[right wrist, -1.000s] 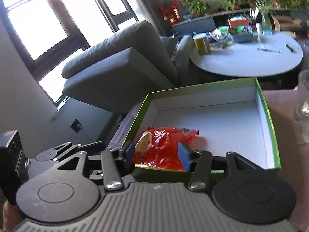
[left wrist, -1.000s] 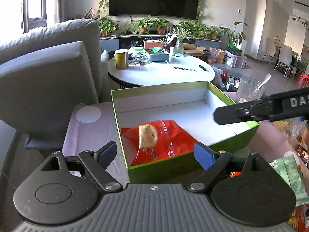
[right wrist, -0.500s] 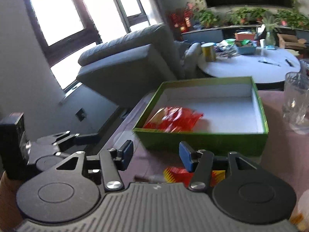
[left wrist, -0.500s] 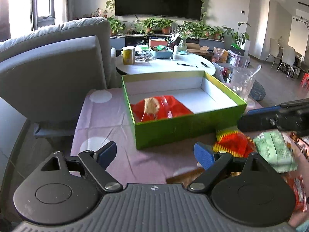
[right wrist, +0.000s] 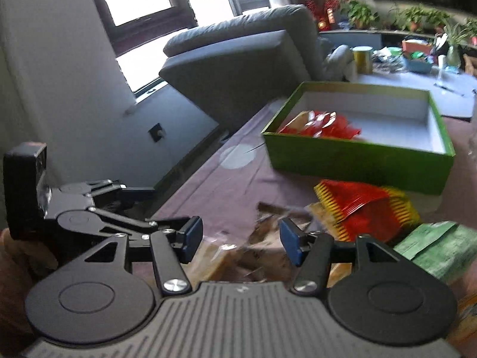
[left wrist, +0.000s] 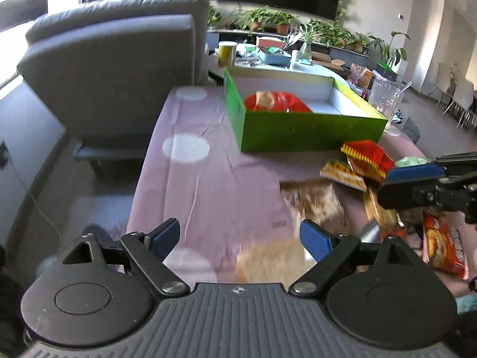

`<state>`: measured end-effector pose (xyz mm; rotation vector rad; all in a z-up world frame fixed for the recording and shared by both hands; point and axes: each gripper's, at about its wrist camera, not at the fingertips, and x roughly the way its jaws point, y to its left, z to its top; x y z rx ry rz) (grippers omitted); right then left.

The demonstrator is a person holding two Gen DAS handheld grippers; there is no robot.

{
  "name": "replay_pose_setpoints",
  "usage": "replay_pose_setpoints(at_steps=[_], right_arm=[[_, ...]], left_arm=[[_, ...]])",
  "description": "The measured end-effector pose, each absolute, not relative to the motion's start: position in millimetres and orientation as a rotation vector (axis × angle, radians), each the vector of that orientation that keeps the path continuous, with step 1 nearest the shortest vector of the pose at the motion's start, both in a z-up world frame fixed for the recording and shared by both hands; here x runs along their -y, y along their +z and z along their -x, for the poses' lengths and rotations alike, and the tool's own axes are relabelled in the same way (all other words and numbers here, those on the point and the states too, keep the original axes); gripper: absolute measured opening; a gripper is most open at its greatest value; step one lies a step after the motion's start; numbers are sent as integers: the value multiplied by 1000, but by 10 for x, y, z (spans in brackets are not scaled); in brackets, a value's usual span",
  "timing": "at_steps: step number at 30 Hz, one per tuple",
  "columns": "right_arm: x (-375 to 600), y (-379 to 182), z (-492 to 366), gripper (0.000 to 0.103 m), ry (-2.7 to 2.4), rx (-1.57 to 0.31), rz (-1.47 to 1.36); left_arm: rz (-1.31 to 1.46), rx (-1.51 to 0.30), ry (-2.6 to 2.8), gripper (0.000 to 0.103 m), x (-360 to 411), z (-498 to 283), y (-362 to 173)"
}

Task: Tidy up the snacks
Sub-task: 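Grasp the bread loaf in clear bag with the right gripper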

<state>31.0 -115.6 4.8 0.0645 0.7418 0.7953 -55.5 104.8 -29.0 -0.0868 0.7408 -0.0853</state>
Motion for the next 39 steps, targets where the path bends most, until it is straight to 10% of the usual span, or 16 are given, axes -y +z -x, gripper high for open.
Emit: replay_pose_setpoints(at_steps=[9, 39], right_arm=[[872, -44, -154, 40, 896, -832, -59], [497, -495, -432, 41, 803, -1134, -100]], left_arm=[[138, -782, -170, 78, -1055, 829, -419], [177, -857, -286, 66, -937, 720, -639]])
